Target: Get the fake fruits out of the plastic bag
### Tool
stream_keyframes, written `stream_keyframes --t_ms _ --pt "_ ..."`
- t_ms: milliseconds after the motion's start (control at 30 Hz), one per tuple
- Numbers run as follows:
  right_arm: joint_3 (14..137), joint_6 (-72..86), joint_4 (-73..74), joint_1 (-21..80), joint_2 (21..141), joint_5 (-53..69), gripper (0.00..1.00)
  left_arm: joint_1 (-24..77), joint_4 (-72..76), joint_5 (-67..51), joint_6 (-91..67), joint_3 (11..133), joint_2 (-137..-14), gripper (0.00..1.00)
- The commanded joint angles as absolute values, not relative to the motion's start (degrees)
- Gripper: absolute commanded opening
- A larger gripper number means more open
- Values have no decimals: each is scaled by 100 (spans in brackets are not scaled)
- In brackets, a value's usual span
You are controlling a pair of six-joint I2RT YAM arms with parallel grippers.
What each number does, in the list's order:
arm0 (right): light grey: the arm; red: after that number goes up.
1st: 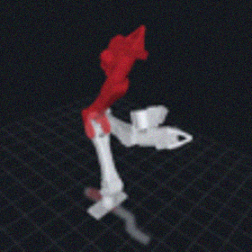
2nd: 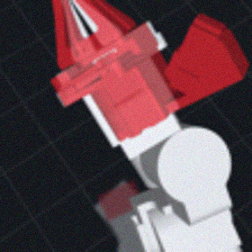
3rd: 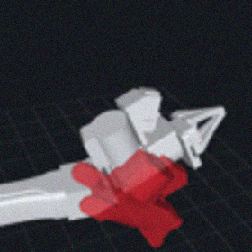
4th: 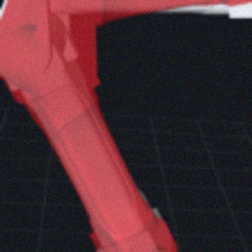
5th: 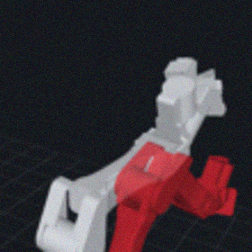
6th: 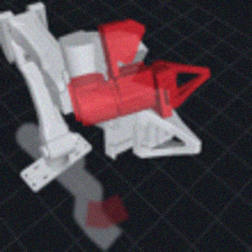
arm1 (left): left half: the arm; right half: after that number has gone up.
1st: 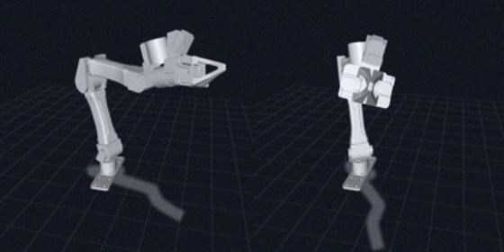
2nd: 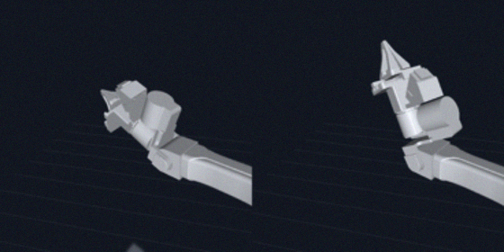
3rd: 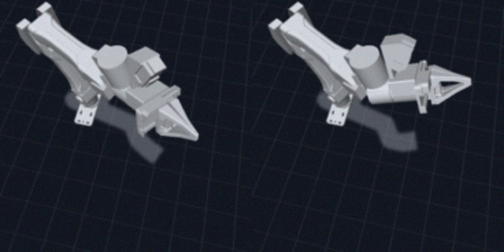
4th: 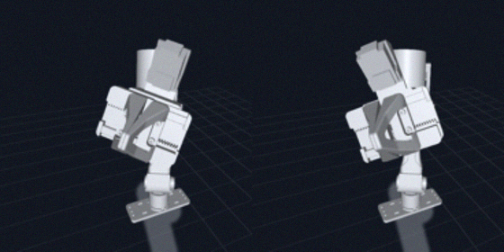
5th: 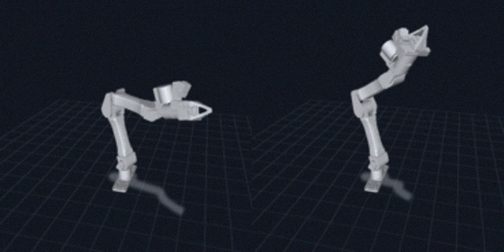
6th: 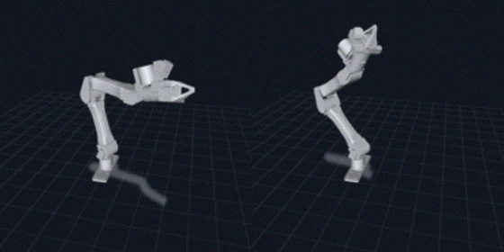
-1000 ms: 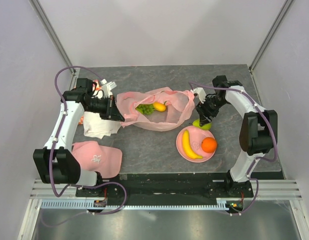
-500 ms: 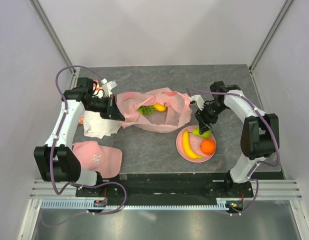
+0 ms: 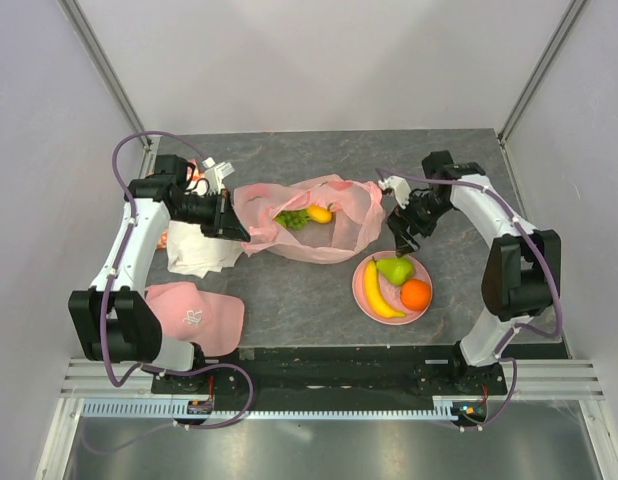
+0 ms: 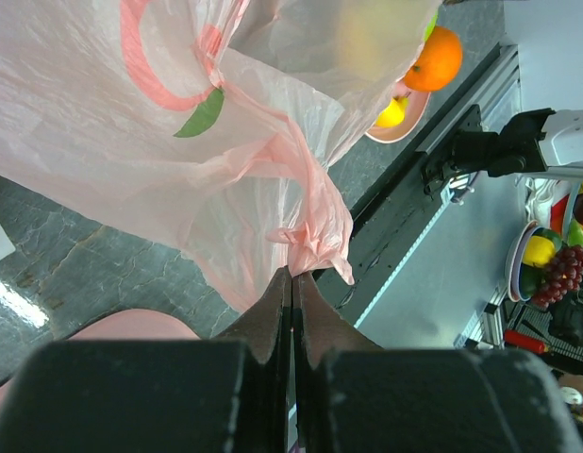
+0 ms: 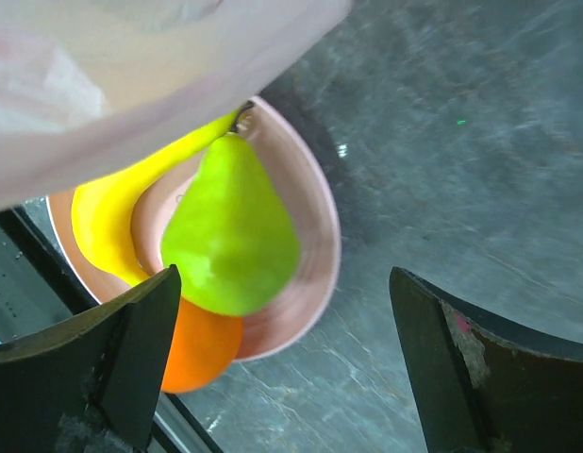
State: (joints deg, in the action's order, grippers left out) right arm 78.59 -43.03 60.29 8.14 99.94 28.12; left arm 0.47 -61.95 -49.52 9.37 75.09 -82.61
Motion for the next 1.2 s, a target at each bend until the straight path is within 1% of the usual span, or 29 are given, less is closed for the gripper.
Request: stream_keyframes --t_ms 0,33,100,167,200,233,267,300,333,367,400,467,500,533,600,633,667,733,800,833,933,1067,1167 --pt "8621 -4071 6292 721 9335 2734 98 61 -6056 -5036 1125 7673 -8218 2" --pt "8909 -3904 6267 660 9230 2716 98 53 -6056 -5010 1142 7629 -8192 1" --pt "9201 -3431 6109 528 8957 3110 98 61 -6073 -4966 1178 7541 -8104 2" --pt "9649 -3297 6108 527 8842 3688 98 53 -6117 -4878 1256 7427 -7999 2" --pt "9772 -3183 5969 571 8842 4257 98 61 -6126 -4808 1292 7392 -7955 2" --pt "9965 -2790 5837 650 8859 4489 98 62 -6152 -4790 1335 7305 -7902 2" --pt "10080 -2734 5749 737 8955 4683 98 53 -6178 -4781 1423 7269 -7840 1" --pt "10194 -2707 5696 1095 9060 4815 98 53 -6231 -4764 1459 7225 -7718 2" --pt "10395 -2716 5704 1334 9166 4747 90 61 -6258 -4685 1476 7172 -7665 2" --pt "10458 -2785 5739 1580 9437 4650 85 62 -6284 -4658 1485 7154 -7621 2" --pt "10502 -2873 5818 2026 9587 4519 75 53 -6380 -4641 1503 7154 -7551 2" --pt "10468 -2883 5801 2389 9974 4325 66 53 -6451 -4588 1485 7172 -7497 2" --pt "10416 -2770 5609 2704 10097 4185 56 53 -6503 -4588 1494 7172 -7480 1" --pt "10206 -2621 5416 2829 10290 3818 51 53 -6617 -4701 1503 7198 -7445 2" --pt "9863 -2076 4609 3127 10362 3421 47 53 -6706 -4921 1564 7207 -7427 2" --pt "9374 -1944 4249 3242 10319 3088 46 61 -6741 -4948 1564 7207 -7427 1" --pt "9143 -1899 3740 3356 10284 2589 45 53 -6741 -4948 1573 7190 -7418 2" --pt "8712 -2021 3577 3786 10222 2216 43 53 -6680 -4852 1565 7154 -7427 1" --pt "8456 -2196 3691 4216 10064 2101 42 53 -6645 -4773 1529 7172 -7427 2" --pt "8090 -2267 3735 4349 9802 2127 42 53 -6618 -4781 1521 7172 -7427 1" --pt "7447 -2338 3700 4570 9327 2022 45 53 -6566 -4807 1468 7163 -7444 1" --pt "7532 -2285 3517 4518 9351 1495 51 53 -6390 -4799 1345 7040 -7418 2" --pt "8023 -2110 3323 4360 9737 1248 53 53 -6232 -4519 1195 6891 -7304 5"
